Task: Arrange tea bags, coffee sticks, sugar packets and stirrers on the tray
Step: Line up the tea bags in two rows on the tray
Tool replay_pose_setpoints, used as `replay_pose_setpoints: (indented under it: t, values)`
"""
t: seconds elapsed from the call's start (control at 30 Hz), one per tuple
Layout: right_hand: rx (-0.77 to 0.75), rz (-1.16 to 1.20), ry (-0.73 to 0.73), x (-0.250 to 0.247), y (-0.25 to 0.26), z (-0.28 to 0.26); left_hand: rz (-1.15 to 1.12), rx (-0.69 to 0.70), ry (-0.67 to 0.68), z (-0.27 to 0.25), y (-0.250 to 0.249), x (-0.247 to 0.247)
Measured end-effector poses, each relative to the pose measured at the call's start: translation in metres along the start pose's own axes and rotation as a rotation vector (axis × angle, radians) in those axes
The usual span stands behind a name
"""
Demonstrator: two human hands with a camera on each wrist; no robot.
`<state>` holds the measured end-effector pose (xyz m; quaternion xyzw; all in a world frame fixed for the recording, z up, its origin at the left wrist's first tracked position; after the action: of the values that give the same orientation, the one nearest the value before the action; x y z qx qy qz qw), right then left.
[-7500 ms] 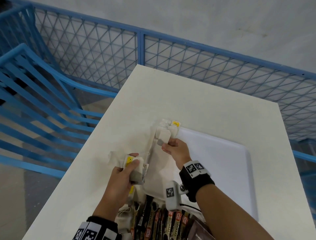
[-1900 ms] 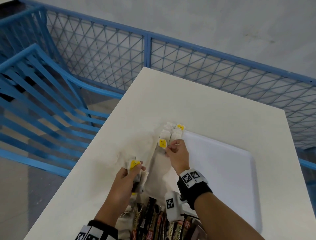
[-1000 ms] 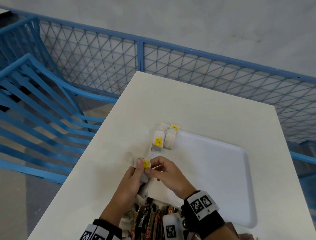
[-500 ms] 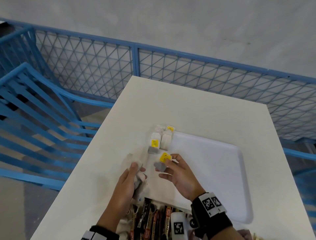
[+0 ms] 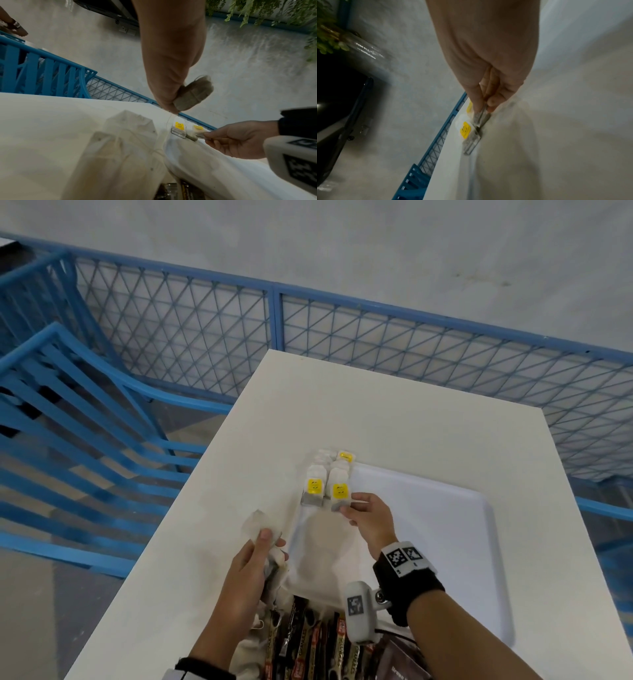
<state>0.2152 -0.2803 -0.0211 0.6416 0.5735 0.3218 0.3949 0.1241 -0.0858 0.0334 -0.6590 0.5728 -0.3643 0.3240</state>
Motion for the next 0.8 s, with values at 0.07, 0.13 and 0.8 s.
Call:
replay_pose_setpoints:
  t: [0.07, 0.13, 0.8]
  values:
    - [-0.005, -0.045, -0.04, 0.005, -0.005, 0.007, -0.015, 0.003, -0.018, 0.001, 0.0, -0.001]
    - [-0.011, -0.104, -0.072, 0.01, -0.009, 0.01, -0.023, 0.001, -0.026, 0.001, -0.001, 0.0]
    - [-0.194, -0.279, 0.171, 0.031, 0.019, -0.035, 0.219, 0.058, 0.086, -0.005, -0.002, 0.008]
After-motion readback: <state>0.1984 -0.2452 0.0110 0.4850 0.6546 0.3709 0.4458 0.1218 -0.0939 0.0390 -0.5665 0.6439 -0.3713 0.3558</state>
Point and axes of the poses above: each hand's wrist, its own z-axis towards the middle knuckle, its own x-axis out of the palm, y = z × x, the point moved 1 cm from there along z, towards the middle knuckle, and after that the axes turned 6 degrees about y, right-handed, at the moved point
